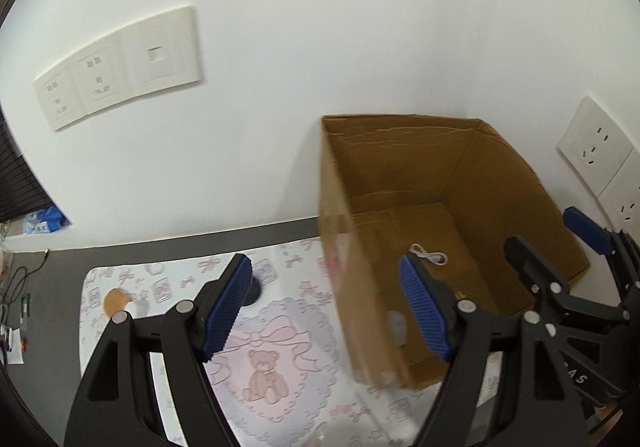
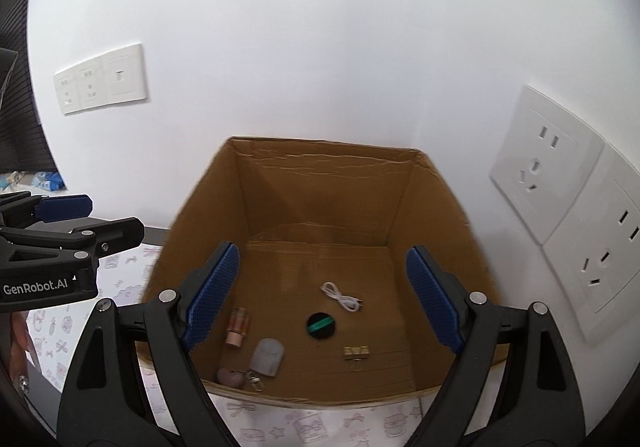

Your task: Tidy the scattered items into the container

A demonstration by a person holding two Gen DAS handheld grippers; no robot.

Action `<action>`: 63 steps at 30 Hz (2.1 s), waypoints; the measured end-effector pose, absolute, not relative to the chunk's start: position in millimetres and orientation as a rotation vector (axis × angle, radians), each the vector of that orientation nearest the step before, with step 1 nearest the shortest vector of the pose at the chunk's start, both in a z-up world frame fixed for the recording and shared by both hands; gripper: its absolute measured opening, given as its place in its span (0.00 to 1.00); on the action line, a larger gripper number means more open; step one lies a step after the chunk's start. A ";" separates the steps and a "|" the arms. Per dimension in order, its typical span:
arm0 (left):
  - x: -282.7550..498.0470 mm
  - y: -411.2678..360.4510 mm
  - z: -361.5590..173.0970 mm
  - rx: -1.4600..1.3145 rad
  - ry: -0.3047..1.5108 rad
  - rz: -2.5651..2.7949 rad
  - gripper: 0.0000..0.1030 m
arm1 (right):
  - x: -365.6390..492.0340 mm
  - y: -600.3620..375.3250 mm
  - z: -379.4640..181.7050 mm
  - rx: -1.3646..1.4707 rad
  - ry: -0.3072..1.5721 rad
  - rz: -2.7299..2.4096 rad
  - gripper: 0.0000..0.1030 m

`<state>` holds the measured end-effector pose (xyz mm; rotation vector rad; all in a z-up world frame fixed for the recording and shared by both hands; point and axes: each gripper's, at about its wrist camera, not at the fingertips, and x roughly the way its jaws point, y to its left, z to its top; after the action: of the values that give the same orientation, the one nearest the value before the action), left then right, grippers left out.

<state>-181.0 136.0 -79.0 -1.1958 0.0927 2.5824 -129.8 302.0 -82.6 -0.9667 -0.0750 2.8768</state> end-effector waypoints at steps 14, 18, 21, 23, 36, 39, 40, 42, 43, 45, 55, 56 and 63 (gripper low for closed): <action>-167.5 39.7 -78.0 -1.243 0.045 2.715 0.73 | -132.6 218.2 -79.8 -0.992 -0.148 2.994 0.85; -162.7 9.5 -80.7 -1.265 0.027 2.737 0.73 | -132.1 190.8 -79.8 -1.008 -0.167 3.018 0.85; -158.1 -12.3 -83.7 -1.272 0.044 2.763 0.73 | -132.8 168.0 -80.5 -1.019 -0.182 3.039 0.85; -155.8 -26.4 -86.0 -1.271 0.056 2.782 0.73 | -134.5 154.8 -81.9 -1.022 -0.191 3.047 0.85; -158.4 -112.9 -109.9 -1.305 0.066 2.797 0.73 | -148.4 80.3 -107.6 -1.084 -0.190 3.061 0.85; -167.3 -128.5 -126.9 -1.342 0.067 2.801 0.73 | -156.4 68.5 -120.3 -1.104 -0.206 3.051 0.85; -170.9 -133.8 -134.5 -1.359 0.062 2.805 0.73 | -160.5 65.2 -126.6 -1.123 -0.217 3.041 0.85; -176.4 -144.0 -149.0 -1.388 0.037 2.803 0.73 | -169.0 60.1 -141.3 -1.165 -0.233 3.025 0.85; -178.8 -149.7 -156.4 -1.400 0.020 2.799 0.73 | -172.4 58.9 -147.2 -1.178 -0.236 3.020 0.85; -182.7 -159.4 -172.1 -1.423 -0.016 2.795 0.73 | -181.6 57.8 -164.3 -1.215 -0.230 3.007 0.85; -197.6 -185.9 -257.1 -1.610 0.000 2.755 0.73 | -223.9 54.5 -240.8 -1.356 -0.236 2.939 0.85; -199.2 -188.9 -264.1 -1.637 0.009 2.751 0.73 | -228.4 54.1 -248.6 -1.366 -0.236 2.935 0.85; -205.4 -199.6 -305.3 -1.676 0.069 2.722 0.73 | -247.3 48.7 -290.4 -1.444 -0.239 2.912 0.85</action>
<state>-205.4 -199.6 -305.3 -1.6765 0.0686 2.7222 -247.3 48.7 -290.4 -1.4436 -0.2385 2.9124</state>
